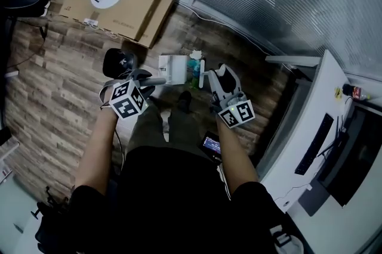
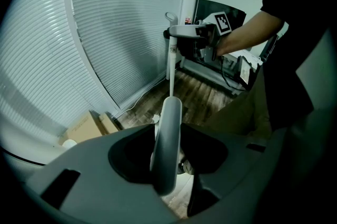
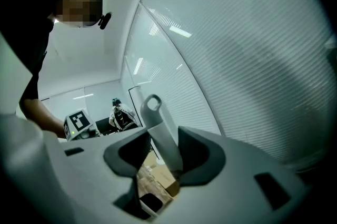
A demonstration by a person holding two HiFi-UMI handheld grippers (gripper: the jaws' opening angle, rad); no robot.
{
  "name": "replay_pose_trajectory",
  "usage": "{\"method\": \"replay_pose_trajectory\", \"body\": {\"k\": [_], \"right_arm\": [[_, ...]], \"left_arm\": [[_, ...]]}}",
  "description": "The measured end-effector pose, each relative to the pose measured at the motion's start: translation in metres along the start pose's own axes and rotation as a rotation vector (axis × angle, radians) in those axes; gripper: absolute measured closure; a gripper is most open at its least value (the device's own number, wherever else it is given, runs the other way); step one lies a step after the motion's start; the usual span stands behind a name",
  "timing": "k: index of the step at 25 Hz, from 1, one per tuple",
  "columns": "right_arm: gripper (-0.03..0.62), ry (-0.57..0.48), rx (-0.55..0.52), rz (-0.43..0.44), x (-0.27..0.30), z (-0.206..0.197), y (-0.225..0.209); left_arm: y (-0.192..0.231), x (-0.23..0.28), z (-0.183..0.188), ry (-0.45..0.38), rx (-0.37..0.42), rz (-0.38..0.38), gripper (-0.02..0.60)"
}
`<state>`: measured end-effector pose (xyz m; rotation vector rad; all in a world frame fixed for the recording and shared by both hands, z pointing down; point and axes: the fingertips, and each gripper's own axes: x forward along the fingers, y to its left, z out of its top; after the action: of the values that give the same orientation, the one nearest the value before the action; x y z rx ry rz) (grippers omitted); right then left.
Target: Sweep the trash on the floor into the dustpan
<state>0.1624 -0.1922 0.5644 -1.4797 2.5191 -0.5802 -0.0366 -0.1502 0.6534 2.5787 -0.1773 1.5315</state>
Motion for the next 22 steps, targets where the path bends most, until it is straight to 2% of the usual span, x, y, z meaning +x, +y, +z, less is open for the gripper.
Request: {"method": "replay_pose_trajectory", "body": {"k": [7, 15, 17, 22], "right_arm": [[0.445, -0.040, 0.068, 0.064, 0.032, -0.002, 0.029], [0.445, -0.096, 0.131, 0.246, 0.042, 0.020, 0.059], [0.445, -0.089, 0.110, 0.237, 0.036, 0.027, 0.053], [0.454, -0.110, 0.055, 0.148, 0.004, 0.056, 0.017]], "left_arm": [[-0.004, -0.002, -0.002, -0.007, 0.003, -0.013, 0.442], [-0.004, -0.006, -0.010, -0.014, -0.003, -0.019, 0.442], [-0.006, -0.005, -0.009, -0.015, 0.000, -0.017, 0.442], [-0.009, -0.006, -0.011, -0.013, 0.002, -0.005, 0.442]]}}
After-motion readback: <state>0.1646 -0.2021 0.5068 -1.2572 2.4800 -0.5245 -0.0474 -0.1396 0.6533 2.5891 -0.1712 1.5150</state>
